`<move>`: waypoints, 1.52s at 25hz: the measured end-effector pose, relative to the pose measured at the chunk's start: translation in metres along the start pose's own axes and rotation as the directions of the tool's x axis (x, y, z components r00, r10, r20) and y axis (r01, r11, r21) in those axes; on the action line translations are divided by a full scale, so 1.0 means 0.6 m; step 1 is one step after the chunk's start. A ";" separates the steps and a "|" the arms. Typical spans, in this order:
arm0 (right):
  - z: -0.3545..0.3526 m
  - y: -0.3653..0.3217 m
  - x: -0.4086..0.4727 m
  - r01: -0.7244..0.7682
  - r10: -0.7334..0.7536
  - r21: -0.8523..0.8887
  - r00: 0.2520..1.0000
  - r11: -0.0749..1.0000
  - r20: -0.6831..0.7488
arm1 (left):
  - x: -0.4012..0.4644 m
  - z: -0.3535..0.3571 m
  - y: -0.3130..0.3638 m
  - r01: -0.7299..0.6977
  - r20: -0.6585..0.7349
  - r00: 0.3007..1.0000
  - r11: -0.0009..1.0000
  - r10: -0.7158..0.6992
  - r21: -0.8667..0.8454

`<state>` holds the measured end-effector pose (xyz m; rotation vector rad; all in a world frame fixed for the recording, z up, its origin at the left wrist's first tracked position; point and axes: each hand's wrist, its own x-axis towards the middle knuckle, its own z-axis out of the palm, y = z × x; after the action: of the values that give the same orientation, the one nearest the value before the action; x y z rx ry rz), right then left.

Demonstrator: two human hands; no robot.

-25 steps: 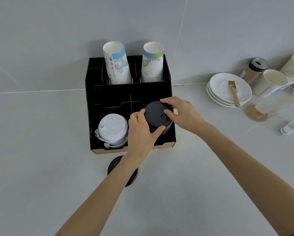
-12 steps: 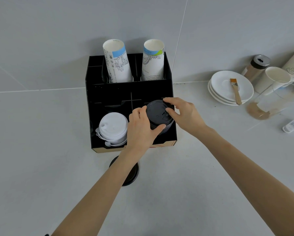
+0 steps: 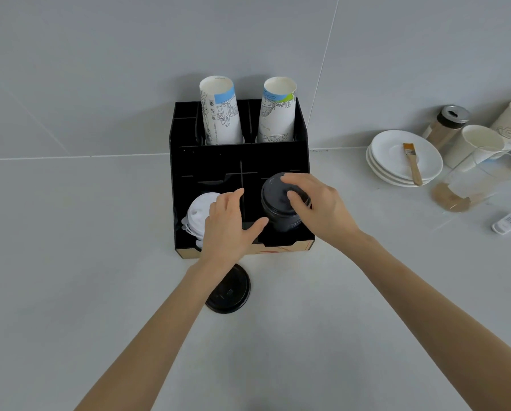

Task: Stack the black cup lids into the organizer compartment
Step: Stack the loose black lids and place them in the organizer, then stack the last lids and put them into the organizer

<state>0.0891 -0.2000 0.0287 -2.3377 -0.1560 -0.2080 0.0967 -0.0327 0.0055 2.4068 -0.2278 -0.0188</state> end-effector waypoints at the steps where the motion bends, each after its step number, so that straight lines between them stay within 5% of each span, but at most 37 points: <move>1: 0.005 -0.008 -0.009 0.017 -0.017 0.001 1.000 1.000 0.003 | -0.009 -0.008 -0.008 0.014 -0.008 1.000 1.000 -0.014 -0.005; 12: 0.087 -0.053 -0.103 0.099 -0.102 0.027 0.980 0.995 0.173 | -0.116 -0.051 -0.116 0.077 0.037 0.996 0.997 -0.077 0.008; 21: 0.161 -0.023 -0.152 -0.124 0.154 -0.104 0.919 0.987 0.362 | -0.145 -0.023 -0.168 0.174 0.286 0.942 0.984 -0.173 0.020; 38: 0.186 -0.023 -0.163 -0.225 0.222 -0.034 0.905 0.974 0.362 | -0.165 0.007 -0.178 0.173 0.393 0.906 0.985 -0.156 -0.010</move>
<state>0.0024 -0.1156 -0.0583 -2.3421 -0.0674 0.3439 0.0156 0.0599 -0.0728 2.3507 -0.2022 -0.5818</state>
